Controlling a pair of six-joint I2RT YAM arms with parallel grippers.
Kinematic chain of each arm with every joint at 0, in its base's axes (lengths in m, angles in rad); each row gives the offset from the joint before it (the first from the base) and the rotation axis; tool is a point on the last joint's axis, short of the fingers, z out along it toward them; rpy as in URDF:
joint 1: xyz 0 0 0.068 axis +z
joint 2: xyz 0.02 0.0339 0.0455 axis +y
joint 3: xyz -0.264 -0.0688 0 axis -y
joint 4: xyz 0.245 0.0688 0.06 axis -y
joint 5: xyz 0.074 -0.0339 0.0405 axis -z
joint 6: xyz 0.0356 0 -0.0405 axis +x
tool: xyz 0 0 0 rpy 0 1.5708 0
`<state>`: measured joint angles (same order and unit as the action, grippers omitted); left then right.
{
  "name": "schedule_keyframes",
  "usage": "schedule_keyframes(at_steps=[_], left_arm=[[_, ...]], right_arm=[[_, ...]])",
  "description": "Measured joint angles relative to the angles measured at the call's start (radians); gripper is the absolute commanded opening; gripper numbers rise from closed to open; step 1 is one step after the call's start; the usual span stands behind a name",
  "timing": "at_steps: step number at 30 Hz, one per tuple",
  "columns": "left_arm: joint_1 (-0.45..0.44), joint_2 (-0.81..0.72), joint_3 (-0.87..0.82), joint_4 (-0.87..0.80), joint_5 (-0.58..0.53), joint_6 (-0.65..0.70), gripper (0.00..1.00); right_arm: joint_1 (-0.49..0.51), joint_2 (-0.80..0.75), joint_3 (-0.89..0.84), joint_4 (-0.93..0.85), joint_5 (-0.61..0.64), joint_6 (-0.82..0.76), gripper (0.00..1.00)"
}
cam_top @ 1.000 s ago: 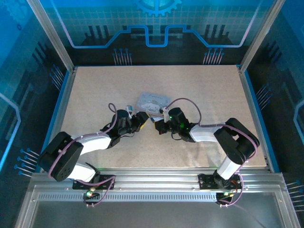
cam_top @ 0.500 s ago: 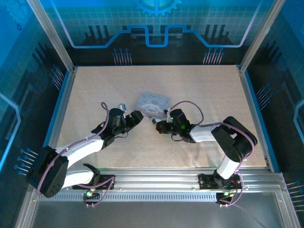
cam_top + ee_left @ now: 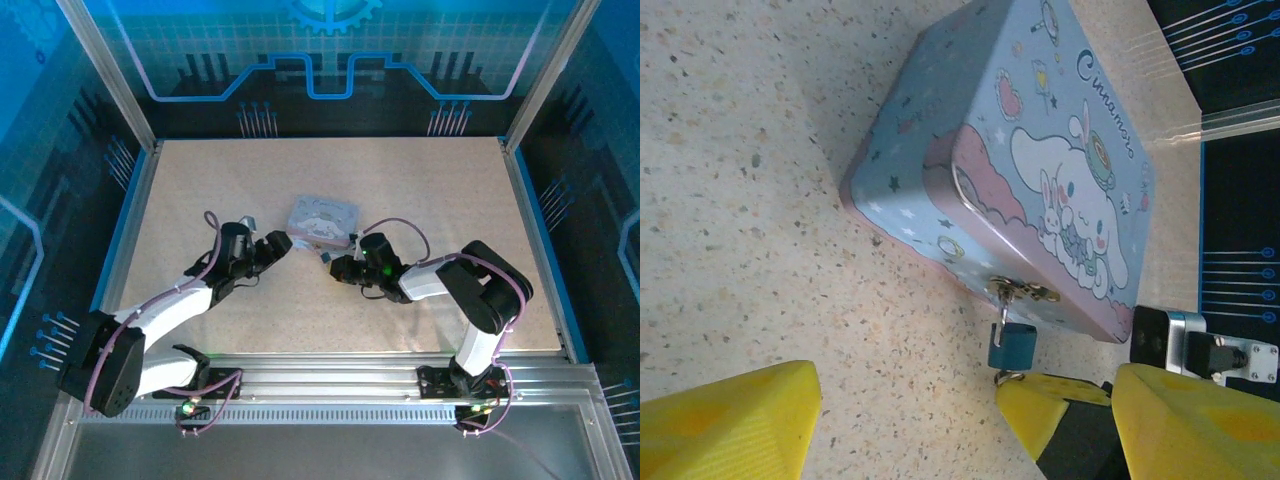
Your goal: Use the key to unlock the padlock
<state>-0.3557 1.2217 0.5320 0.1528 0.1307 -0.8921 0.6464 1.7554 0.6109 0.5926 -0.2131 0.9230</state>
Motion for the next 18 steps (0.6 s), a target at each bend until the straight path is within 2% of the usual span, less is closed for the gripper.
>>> schedule_keyframes(at_steps=[12, 18], left_arm=[[0.053, 0.035, 0.069, -0.061, 0.067, 0.093, 0.79], [0.090, 0.104, 0.143, -0.097, 0.104, 0.150, 0.81]], right_arm=[[-0.002, -0.042, -0.004, -0.080, 0.034, -0.032, 0.26], [-0.008, -0.128, -0.005, -0.122, 0.052, -0.107, 0.46]])
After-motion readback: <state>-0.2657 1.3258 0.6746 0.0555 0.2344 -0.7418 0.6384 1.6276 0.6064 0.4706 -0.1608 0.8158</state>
